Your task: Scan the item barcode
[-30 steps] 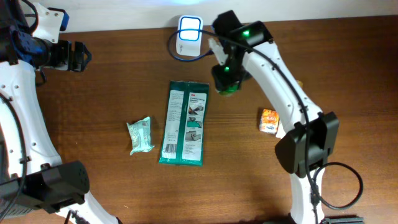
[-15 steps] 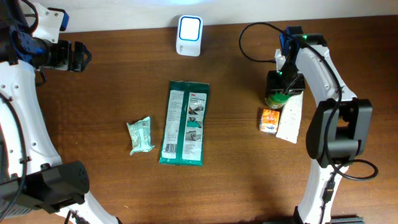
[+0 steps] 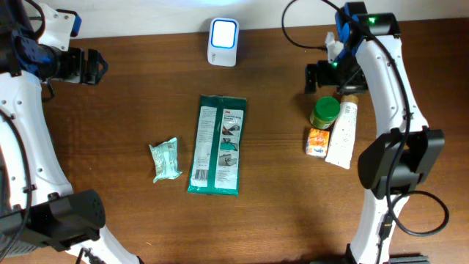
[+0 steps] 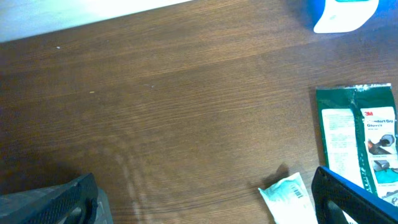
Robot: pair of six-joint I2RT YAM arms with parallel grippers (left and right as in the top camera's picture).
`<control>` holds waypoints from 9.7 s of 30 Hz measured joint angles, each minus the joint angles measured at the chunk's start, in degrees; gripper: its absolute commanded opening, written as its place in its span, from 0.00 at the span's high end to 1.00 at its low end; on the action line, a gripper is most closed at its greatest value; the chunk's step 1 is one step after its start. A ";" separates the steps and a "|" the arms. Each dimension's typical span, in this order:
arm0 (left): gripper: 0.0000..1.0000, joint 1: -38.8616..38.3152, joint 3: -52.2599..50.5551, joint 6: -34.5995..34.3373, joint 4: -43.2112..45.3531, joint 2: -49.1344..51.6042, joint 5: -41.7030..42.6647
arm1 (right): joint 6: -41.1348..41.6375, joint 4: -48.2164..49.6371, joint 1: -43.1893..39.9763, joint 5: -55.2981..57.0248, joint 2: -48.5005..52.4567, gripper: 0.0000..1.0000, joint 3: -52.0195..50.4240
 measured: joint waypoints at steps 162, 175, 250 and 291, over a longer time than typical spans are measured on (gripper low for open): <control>1.00 -19.41 -64.04 -43.82 42.75 0.07 8.92 | 33.29 79.06 31.26 -43.71 2.16 0.96 -51.80; 0.88 -14.27 -45.51 -36.46 26.82 -12.02 7.34 | 24.33 66.27 17.57 -45.13 -20.37 0.96 -52.28; 0.01 -12.79 -45.51 -25.57 23.56 -12.35 -19.63 | -39.56 48.24 26.05 11.61 2.54 0.96 10.27; 0.01 -12.79 -45.51 -25.57 23.63 -12.35 -19.63 | 3.30 -3.91 9.29 -17.03 2.49 0.17 7.54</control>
